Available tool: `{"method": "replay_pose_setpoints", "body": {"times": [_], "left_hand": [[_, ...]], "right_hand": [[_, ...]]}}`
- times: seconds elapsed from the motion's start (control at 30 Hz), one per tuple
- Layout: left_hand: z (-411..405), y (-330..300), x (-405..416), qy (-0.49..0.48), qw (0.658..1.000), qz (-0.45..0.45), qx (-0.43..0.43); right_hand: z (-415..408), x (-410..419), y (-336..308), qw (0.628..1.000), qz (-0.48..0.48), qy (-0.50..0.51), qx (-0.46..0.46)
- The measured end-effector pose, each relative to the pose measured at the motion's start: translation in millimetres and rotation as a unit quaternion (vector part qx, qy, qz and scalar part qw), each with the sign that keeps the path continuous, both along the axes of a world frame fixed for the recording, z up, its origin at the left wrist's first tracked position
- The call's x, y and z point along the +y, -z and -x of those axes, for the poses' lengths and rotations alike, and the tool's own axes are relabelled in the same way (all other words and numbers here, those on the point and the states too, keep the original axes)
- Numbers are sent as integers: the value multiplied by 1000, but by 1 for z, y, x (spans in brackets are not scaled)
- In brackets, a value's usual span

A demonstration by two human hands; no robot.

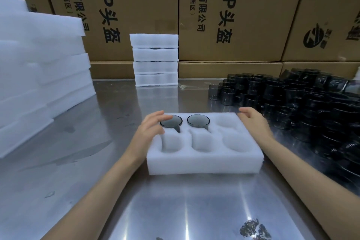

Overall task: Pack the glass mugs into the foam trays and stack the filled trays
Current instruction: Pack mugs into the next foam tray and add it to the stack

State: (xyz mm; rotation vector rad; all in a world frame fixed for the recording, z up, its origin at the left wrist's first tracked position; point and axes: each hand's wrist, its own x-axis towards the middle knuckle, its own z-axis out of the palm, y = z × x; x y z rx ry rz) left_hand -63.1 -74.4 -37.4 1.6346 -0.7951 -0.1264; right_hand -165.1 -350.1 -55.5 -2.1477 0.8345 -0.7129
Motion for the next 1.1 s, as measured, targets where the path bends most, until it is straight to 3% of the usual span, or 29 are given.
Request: {"method": "replay_pose_setpoints", "body": {"times": [0.2, 0.43, 0.87, 1.1], "left_hand": [[-2, 3, 0, 25, 1000, 4, 1], [-8, 6, -3, 14, 1000, 16, 13], [-12, 5, -4, 18, 1000, 1, -3], [-9, 6, -1, 28, 999, -3, -15]], "right_hand": [[-39, -9, -4, 987, 144, -10, 76], [-68, -25, -4, 971, 214, 15, 109], [-55, -18, -3, 950, 292, 37, 107], [-43, -9, -4, 957, 261, -7, 125]]}}
